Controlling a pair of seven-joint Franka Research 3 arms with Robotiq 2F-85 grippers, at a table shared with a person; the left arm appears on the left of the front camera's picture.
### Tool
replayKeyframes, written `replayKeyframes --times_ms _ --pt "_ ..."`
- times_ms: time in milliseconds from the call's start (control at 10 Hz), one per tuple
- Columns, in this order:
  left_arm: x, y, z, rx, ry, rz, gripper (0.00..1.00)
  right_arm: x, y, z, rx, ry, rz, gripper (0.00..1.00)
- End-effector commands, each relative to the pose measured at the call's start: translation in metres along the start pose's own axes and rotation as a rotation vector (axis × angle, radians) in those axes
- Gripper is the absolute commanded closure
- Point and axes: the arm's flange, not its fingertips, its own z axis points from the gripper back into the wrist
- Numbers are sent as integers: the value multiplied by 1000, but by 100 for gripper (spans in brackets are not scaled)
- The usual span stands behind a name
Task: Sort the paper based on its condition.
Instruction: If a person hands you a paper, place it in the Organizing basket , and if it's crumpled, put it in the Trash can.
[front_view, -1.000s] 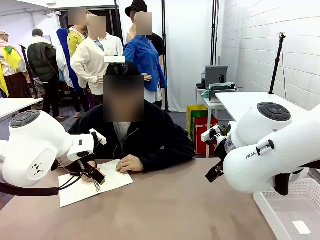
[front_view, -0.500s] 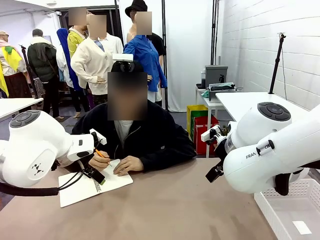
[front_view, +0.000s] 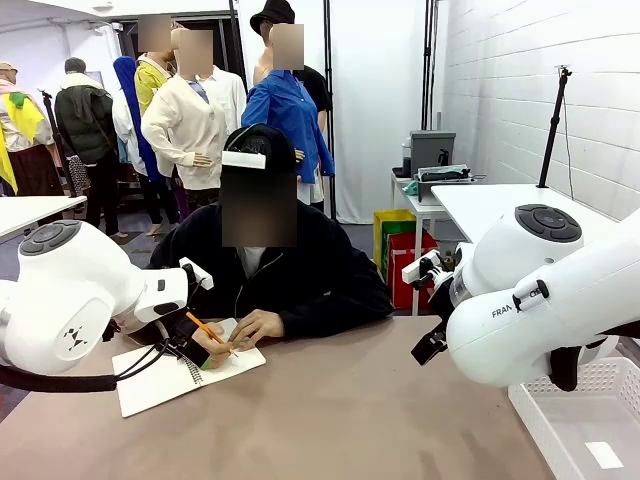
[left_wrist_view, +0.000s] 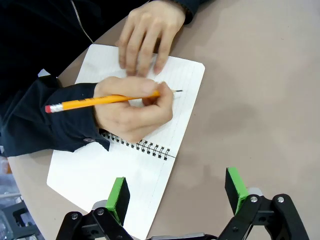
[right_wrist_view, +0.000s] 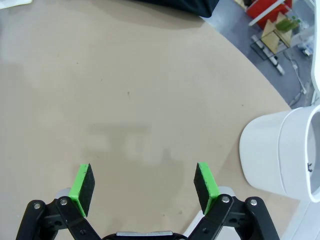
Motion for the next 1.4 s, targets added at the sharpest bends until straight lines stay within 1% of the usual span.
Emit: replayKeyframes --times_ms 0,100,200,300,500,600,700,1000,1100,1300 --pt "0 0 0 0 0 0 0 0 0 0 0 0 0 0" --pt "7 -8 22 -39 -2 36 0 4 20 14 -5 -61 50 0" --pt "14 -10 50 -70 -42 72 0 9 34 31 58 -95 68 0" --pt "18 -12 79 -120 -77 79 0 15 49 53 83 -144 95 0" --pt "24 -13 122 -169 -116 106 0 30 67 91 138 -165 133 0" --pt "30 -9 141 -159 -141 101 0 41 69 111 141 -177 162 0" --pt "38 -2 160 -179 -159 80 0 55 68 133 158 -181 179 0" --pt "61 11 200 -174 -185 26 0 95 59 191 138 -188 180 0" --pt "66 13 213 -164 -173 -28 0 112 56 215 131 -181 179 0" --pt "72 15 226 -110 -112 -81 0 128 51 245 105 -195 165 0"
